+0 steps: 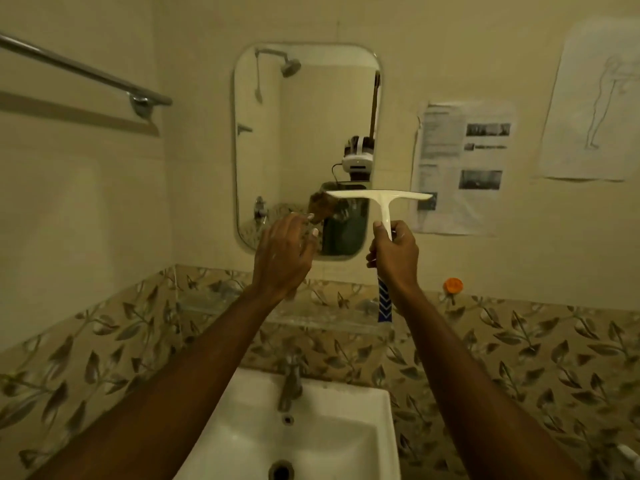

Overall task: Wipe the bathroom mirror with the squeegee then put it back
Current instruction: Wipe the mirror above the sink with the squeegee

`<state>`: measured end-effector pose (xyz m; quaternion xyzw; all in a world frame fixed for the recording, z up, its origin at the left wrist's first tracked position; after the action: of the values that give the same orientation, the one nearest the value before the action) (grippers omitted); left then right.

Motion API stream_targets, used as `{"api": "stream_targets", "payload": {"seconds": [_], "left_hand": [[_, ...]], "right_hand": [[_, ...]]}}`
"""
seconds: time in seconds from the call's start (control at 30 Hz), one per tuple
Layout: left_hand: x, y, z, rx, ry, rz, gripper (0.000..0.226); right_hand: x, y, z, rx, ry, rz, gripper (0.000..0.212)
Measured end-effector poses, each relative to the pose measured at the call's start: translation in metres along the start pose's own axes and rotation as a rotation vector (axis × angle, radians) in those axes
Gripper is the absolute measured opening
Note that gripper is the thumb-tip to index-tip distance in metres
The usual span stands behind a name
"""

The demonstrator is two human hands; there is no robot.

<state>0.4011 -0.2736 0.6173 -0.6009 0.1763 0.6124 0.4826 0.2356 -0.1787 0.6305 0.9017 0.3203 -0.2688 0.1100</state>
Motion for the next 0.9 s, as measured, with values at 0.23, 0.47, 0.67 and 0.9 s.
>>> {"api": "stream_targets", "payload": {"seconds": [0.23,0.47,0.67,0.9], "left_hand": [[-0.084,0.014,-0.052,0.118,0.005,0.032,0.034],[-0.146,0.031,-0.073,0.097,-0.016,0.057,0.031],[-0.205,0.031,-0.106,0.114,-0.312,0.003,0.043],[-0.253,0.021,-0.155,-0.033,-0.406,0.035,0.05]], "right_hand": [[-0.068,0.052,-0.012,-0.043,-0.019,0.033,0.023],[-0.132,0.09,-0.021,-0.034,-0.166,0.086,0.031],[-0.191,0.107,-0.05,-0.027,-0.228,0.068,0.031],[-0.248,0.123,-0.101,0.069,-0.353,0.211,0.031]]}}
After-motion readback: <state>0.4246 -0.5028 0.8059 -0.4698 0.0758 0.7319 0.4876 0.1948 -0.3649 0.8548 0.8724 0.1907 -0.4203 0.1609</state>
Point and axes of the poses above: each hand's wrist, its own x-axis away from the middle knuckle, its own y-axis out of the palm, z = x × y, the point moved 1 cm from there along -x, towards the middle knuckle, and after that the axes turned 4 degrees about z, right-handed, at the moved point
